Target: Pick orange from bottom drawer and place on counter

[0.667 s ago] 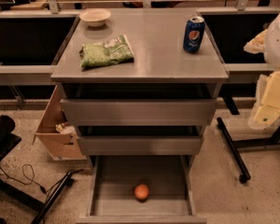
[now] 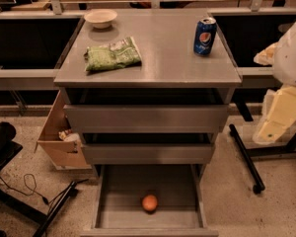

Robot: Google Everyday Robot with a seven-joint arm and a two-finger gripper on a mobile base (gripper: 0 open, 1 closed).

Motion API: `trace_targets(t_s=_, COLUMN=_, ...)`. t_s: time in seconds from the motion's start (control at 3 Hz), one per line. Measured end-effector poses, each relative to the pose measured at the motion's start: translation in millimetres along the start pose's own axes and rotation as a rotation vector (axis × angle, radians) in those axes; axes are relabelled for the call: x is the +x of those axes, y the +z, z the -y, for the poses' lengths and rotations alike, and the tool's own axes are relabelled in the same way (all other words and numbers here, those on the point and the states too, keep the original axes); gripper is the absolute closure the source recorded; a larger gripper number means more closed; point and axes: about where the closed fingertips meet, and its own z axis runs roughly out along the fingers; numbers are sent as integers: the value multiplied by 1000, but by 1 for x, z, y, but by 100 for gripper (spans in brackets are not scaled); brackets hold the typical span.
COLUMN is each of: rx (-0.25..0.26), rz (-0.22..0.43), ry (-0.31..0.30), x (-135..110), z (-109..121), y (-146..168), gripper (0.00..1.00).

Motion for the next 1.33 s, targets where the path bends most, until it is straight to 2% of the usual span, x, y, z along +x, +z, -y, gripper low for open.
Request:
trace_targets(t_s=0.33, rx=1, rz=72, ry=14, x=7, z=-30, y=42, gripper=0)
trace_targets(t_s=0.67, rx=-10, rz=98, ry=11, x=33, z=-63, y=128, gripper=0)
trace_targets(t_s=1.0, rx=32, rz=110, ry=13, x=45, z=-57, y=185, gripper=0)
trace_targets(t_s=1.33, rx=109, rz=150, ry=36, x=43, z=-18, y=238, gripper=0)
